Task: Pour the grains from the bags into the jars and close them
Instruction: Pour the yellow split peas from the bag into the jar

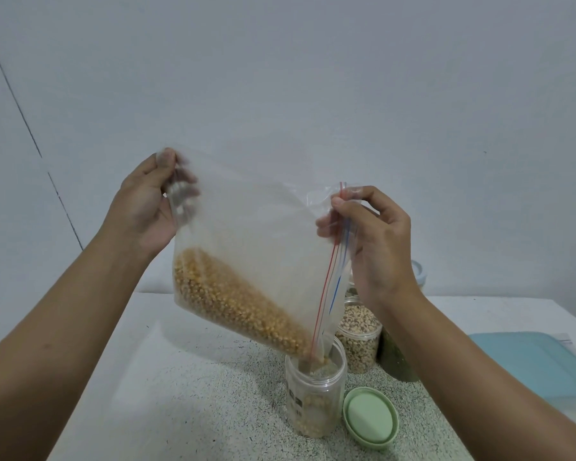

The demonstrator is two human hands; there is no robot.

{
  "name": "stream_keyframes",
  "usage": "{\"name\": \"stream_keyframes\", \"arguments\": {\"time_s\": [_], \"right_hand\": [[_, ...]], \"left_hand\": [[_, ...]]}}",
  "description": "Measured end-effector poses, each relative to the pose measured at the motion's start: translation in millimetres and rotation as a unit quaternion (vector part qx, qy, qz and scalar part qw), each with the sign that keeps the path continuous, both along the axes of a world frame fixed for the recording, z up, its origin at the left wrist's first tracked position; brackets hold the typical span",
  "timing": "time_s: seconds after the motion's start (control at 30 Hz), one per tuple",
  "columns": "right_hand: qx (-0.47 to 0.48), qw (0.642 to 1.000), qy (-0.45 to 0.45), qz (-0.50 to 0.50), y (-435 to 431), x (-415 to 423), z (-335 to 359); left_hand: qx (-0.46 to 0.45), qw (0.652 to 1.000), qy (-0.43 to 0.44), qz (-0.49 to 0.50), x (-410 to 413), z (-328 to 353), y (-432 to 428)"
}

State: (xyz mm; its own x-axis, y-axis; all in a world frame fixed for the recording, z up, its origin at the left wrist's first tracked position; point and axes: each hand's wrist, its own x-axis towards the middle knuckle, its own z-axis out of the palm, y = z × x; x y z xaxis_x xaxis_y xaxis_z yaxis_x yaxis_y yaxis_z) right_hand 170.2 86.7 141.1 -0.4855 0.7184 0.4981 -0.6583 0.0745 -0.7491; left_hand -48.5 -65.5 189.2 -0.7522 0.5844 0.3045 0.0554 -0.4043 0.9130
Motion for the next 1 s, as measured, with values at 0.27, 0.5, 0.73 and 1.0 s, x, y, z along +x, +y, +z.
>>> {"name": "stream_keyframes", "arguments": {"time_s": [0.27,0.5,0.73,1.0], "right_hand": [[-0.003,1.0,0.001,-0.003,-1.5,1.8,-0.5],[-0.002,1.0,0.002,-0.014,-2.9,3.3,-0.4],[-0.015,1.0,0.008,-0.018,-2.7,3.8,-2.5],[-0.019,1.0,0.011,-0.022,-3.3,3.0,-2.1]], "left_hand": [[-0.006,1.0,0.014,0.006,3.7,5.9,-1.1],[-0.006,1.0,0.017,0.002,5.4,6.7,-0.4],[-0.006,1.0,0.018,-0.001,5.5,4.2,-2.6],[-0.019,0.999,0.026,-0.001,5.6,5.4,-3.3]]}}
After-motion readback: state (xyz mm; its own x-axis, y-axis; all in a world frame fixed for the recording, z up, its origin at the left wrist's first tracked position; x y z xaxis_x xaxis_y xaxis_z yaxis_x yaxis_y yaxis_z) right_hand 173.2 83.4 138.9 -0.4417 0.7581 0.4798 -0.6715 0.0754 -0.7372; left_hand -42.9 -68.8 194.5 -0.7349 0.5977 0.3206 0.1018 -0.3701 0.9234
